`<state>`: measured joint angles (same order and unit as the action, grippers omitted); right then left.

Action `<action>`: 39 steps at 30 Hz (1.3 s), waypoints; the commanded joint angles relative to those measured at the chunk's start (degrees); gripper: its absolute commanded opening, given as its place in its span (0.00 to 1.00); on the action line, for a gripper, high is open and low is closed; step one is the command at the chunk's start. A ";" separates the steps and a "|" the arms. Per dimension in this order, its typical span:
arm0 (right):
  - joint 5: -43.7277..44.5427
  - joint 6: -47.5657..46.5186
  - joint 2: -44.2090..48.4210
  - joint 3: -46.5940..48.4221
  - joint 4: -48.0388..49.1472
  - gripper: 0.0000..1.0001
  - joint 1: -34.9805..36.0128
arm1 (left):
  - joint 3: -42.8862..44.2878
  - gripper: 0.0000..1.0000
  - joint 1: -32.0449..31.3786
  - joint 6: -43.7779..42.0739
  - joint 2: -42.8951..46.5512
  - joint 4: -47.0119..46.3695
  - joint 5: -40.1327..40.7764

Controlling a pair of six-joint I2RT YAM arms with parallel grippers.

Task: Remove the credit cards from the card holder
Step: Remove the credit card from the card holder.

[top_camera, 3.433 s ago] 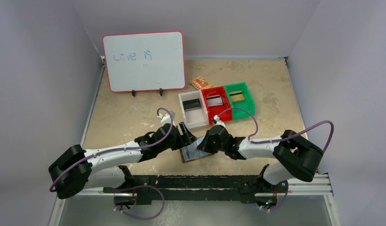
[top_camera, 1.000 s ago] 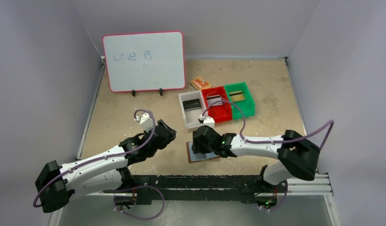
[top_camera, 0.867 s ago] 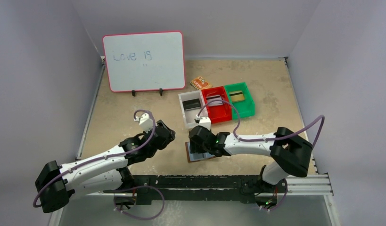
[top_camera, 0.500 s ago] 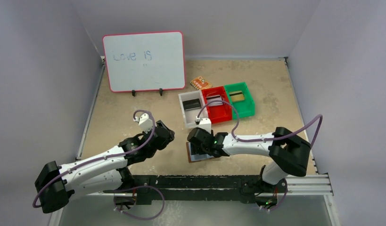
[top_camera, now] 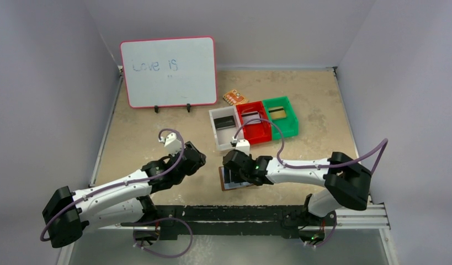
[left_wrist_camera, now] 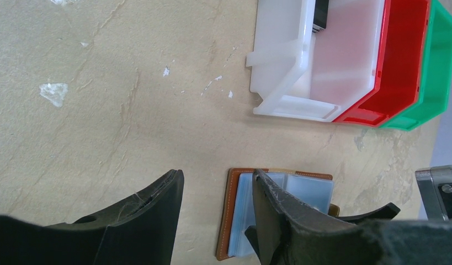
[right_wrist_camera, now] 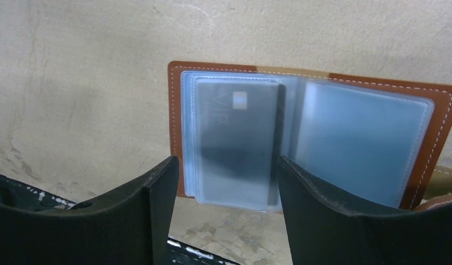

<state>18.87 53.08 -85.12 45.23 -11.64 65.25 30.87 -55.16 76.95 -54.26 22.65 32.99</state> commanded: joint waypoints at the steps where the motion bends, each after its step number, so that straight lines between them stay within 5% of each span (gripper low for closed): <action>1: 2.52 2.46 -1.28 -0.84 -2.25 0.68 0.22 | 1.22 0.49 -0.22 -0.48 -0.39 -3.04 -0.47; 26: -4.12 4.05 -6.28 -5.66 10.24 0.00 -0.23 | 1.60 0.49 -0.22 -3.60 -3.77 -7.38 -5.91; 39: -16.67 5.66 -3.71 -18.93 28.22 0.00 -8.88 | 1.00 0.49 -0.22 -6.29 -10.28 -16.68 -15.66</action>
<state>5.76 59.18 -87.09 31.73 16.99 59.13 30.87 -55.16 72.14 -63.16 11.64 20.84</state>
